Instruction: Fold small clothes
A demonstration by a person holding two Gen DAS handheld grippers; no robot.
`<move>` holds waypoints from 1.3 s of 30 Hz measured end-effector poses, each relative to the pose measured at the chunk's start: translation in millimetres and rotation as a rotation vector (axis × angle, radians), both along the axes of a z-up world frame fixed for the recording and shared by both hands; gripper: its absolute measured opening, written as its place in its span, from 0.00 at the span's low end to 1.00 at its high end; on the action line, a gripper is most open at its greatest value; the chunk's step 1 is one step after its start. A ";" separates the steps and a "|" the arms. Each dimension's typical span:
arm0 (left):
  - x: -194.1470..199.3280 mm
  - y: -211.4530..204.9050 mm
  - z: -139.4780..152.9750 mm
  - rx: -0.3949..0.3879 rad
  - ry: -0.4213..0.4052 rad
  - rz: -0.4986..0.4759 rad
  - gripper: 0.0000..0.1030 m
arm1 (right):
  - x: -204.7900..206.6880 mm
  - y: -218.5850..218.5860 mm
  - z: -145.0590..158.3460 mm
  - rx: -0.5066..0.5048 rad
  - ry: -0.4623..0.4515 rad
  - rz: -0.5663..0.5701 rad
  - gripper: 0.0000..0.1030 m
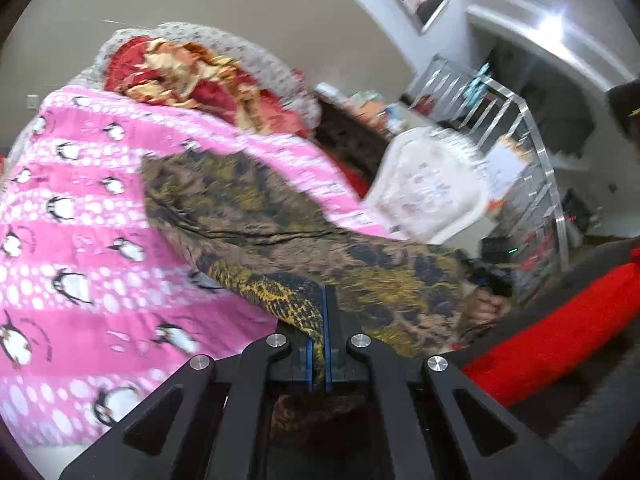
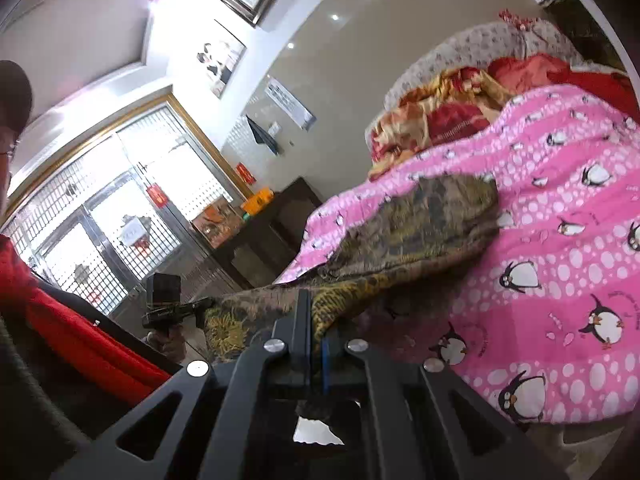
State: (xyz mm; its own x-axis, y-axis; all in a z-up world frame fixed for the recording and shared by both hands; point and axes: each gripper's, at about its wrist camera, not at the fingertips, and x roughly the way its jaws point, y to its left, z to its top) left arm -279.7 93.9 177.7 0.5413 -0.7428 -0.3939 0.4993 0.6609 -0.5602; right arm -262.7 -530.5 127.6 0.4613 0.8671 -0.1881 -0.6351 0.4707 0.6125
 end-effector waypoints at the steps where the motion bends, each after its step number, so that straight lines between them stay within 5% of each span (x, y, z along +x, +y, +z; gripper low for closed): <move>1: -2.4 0.7 4.2 -0.018 -0.007 -0.013 0.00 | -5.0 -2.9 3.6 0.010 -0.011 0.000 0.03; 5: 6.1 -1.0 -5.4 -0.008 0.028 -0.018 0.00 | -13.6 -13.4 8.4 0.013 -0.026 -0.019 0.03; 10: 38.4 -14.4 -50.6 0.118 0.172 0.024 0.00 | 8.1 -14.3 -19.9 -0.037 0.065 -0.059 0.03; 14: 64.0 -13.6 -53.1 0.103 0.163 0.070 0.00 | 30.9 -12.9 -21.3 -0.039 0.077 -0.099 0.03; 22: 174.4 2.9 -50.5 0.104 0.147 0.221 0.00 | 156.4 1.6 -26.8 -0.058 0.176 -0.284 0.03; 28: 267.9 12.1 -61.8 0.174 0.181 0.296 0.00 | 256.3 34.3 -45.5 -0.147 0.262 -0.352 0.03; 39: 351.3 -0.2 -139.5 0.344 0.329 0.357 0.00 | 344.3 57.2 -112.7 -0.339 0.419 -0.437 0.04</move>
